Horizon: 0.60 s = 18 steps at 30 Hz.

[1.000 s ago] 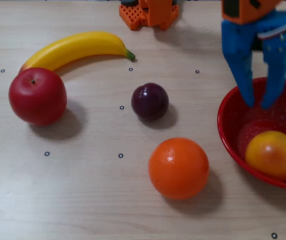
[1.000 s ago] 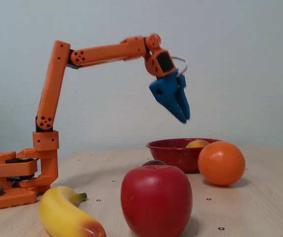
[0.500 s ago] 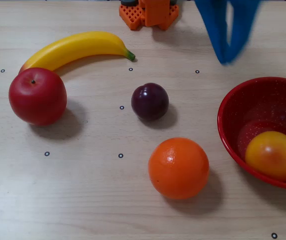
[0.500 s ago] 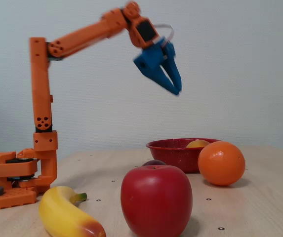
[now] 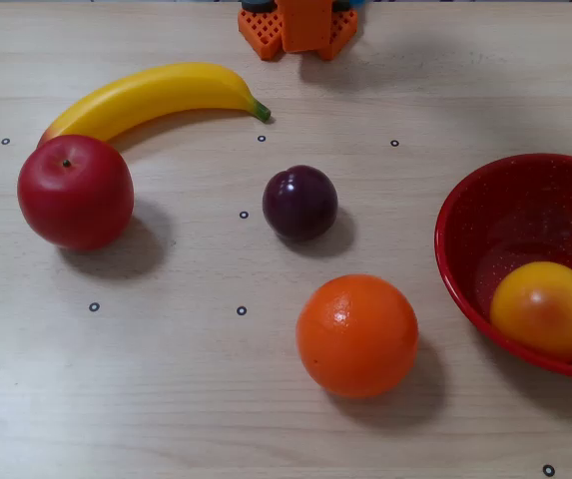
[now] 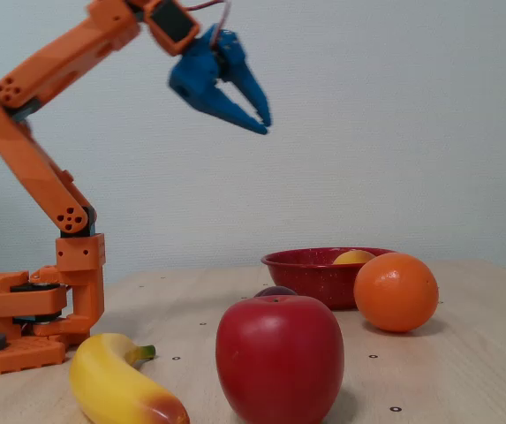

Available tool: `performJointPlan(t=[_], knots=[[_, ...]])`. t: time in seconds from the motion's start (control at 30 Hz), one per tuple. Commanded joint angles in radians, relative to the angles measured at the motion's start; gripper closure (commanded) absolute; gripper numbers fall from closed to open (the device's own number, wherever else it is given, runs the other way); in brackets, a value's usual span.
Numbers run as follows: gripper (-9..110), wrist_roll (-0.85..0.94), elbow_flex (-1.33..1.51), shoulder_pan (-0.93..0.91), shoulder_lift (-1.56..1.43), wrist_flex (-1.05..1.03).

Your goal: Put peach in the red bowl.

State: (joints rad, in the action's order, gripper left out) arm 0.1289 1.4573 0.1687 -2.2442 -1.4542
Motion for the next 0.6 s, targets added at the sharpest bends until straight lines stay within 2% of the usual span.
performJointPlan(t=[0.0,0.57], knots=[[102,-0.029,-0.005,-0.052,-0.118,0.046],[102,-0.074,0.368,-0.132,-0.686,-0.118]])
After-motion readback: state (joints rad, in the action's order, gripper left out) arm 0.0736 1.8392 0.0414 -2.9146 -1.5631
